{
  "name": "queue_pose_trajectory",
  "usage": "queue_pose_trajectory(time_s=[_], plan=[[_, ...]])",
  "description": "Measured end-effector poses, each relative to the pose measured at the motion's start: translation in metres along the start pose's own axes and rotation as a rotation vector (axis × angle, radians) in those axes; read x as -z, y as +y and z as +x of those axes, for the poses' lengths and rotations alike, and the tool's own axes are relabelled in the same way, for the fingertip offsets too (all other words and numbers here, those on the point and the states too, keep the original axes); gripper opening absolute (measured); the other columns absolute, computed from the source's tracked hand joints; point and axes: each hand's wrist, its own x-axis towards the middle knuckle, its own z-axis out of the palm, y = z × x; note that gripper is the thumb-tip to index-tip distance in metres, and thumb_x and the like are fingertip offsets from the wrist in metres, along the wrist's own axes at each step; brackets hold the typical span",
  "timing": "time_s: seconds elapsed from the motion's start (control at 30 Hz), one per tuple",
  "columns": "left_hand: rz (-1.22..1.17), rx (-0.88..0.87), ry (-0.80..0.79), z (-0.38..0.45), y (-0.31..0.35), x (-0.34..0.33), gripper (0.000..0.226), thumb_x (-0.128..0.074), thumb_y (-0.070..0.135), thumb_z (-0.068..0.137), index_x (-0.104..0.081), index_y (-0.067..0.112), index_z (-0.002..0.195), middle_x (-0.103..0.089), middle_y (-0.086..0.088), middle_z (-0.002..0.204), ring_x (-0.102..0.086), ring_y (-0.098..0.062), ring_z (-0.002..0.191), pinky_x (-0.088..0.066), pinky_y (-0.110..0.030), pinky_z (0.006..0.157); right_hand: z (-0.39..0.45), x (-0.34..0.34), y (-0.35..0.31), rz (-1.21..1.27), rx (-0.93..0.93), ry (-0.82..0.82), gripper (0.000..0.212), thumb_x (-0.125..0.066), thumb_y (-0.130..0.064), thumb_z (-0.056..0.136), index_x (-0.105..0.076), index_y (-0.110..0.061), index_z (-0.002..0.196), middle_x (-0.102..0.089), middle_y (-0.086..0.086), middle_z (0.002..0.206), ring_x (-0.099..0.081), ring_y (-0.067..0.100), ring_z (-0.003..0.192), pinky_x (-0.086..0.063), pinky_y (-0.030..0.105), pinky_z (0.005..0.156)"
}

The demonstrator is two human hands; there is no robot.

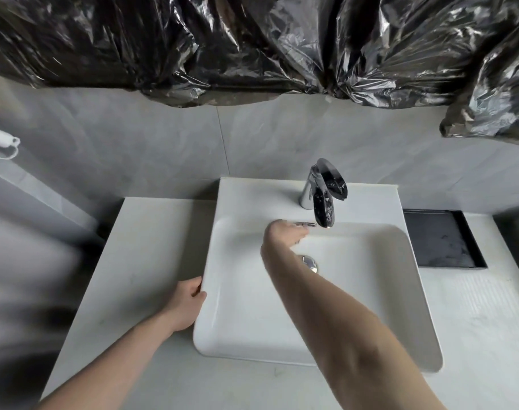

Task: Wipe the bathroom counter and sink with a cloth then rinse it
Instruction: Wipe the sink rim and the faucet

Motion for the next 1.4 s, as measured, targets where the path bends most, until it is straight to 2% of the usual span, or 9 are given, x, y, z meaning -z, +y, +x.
queue_pose_trajectory(time_s=[0.13,0.27,0.37,0.57,0.73,0.9,1.07,1.23,1.4], plan=[[-0.038,-0.025,0.004,0.001,-0.001,-0.002,0.027,-0.049,-0.004,0.094,-0.071,0.011,0.095,-0.079,-0.001,0.091,-0.065,-0.013,0.08,-0.048,-0.023,0.068,-0.037,-0.067,0.029,-0.361,0.261,-0.115,0.053,-0.041,-0.006,0.105,-0.03,0.009,0.154,-0.034,0.029,0.16,-0.037,0.043,0.146,-0.033,0.042,0.112],[-0.07,-0.025,0.006,0.001,-0.001,-0.003,0.032,-0.047,-0.008,0.093,-0.067,0.015,0.083,-0.075,0.007,0.079,-0.062,0.002,0.068,-0.048,-0.02,0.066,-0.072,-0.083,0.02,0.348,-0.232,-0.293,0.035,-0.046,-0.009,0.103,-0.051,-0.002,0.137,-0.059,0.02,0.135,-0.059,0.037,0.125,-0.046,0.03,0.089],[-0.066,-0.035,-0.003,0.001,-0.005,-0.003,0.027,-0.048,-0.003,0.095,-0.07,0.011,0.09,-0.076,0.005,0.084,-0.062,-0.005,0.072,-0.047,-0.022,0.068,-0.053,-0.057,0.028,0.453,-0.105,-0.322,0.027,-0.04,0.006,0.099,-0.05,-0.011,0.081,-0.054,0.019,0.094,-0.054,0.029,0.092,-0.042,0.031,0.087],[-0.058,-0.044,-0.059,0.001,-0.006,0.003,0.035,-0.048,0.0,0.094,-0.074,0.022,0.101,-0.079,0.011,0.099,-0.07,-0.013,0.093,-0.053,-0.032,0.09,0.028,0.065,0.02,0.475,0.054,0.048,0.038,-0.041,0.007,0.097,-0.044,-0.022,0.071,-0.067,0.012,0.081,-0.057,0.005,0.062,-0.044,0.02,0.07],[-0.042,-0.022,-0.066,-0.003,0.003,0.004,0.036,-0.048,0.001,0.094,-0.073,0.026,0.096,-0.079,0.015,0.095,-0.07,-0.011,0.09,-0.053,-0.026,0.084,0.07,0.13,-0.013,0.484,0.001,0.267,0.037,-0.037,0.009,0.093,-0.04,-0.022,0.072,-0.053,-0.003,0.071,-0.051,0.02,0.072,-0.043,0.026,0.072],[-0.01,0.009,-0.055,-0.003,0.002,0.004,0.027,-0.05,0.01,0.091,-0.072,0.024,0.093,-0.079,0.002,0.092,-0.061,-0.01,0.074,-0.045,-0.026,0.069,0.047,0.113,-0.023,0.206,-0.078,-0.039,0.023,-0.048,0.01,0.093,-0.049,-0.012,0.101,-0.038,0.002,0.07,-0.033,0.014,0.056,-0.037,0.006,0.045],[0.013,0.034,-0.069,-0.003,0.004,0.007,0.03,-0.049,0.014,0.089,-0.073,0.031,0.094,-0.079,0.006,0.094,-0.068,-0.013,0.08,-0.051,-0.029,0.076,0.001,0.084,-0.011,0.297,-0.062,-0.303,0.034,-0.033,0.018,0.086,-0.054,-0.006,0.073,-0.056,0.013,0.069,-0.048,0.018,0.046,-0.036,0.02,0.044],[0.001,0.044,-0.067,0.001,-0.004,0.007,0.033,-0.046,0.028,0.078,-0.071,0.028,0.098,-0.078,0.0,0.098,-0.066,-0.016,0.079,-0.049,-0.029,0.074,-0.069,0.08,0.01,0.155,0.028,-0.619,0.032,-0.035,-0.006,0.11,-0.065,0.005,0.111,-0.073,0.027,0.113,-0.059,0.021,0.085,-0.042,0.02,0.054],[-0.027,0.043,-0.03,-0.004,0.002,0.004,0.02,-0.049,0.012,0.088,-0.066,0.005,0.095,-0.072,-0.011,0.088,-0.054,-0.015,0.072,-0.04,-0.028,0.066,-0.105,0.105,-0.034,0.097,0.562,-0.697,0.031,-0.046,-0.012,0.104,-0.065,-0.007,0.127,-0.075,0.009,0.106,-0.055,0.025,0.08,-0.043,0.022,0.064]])
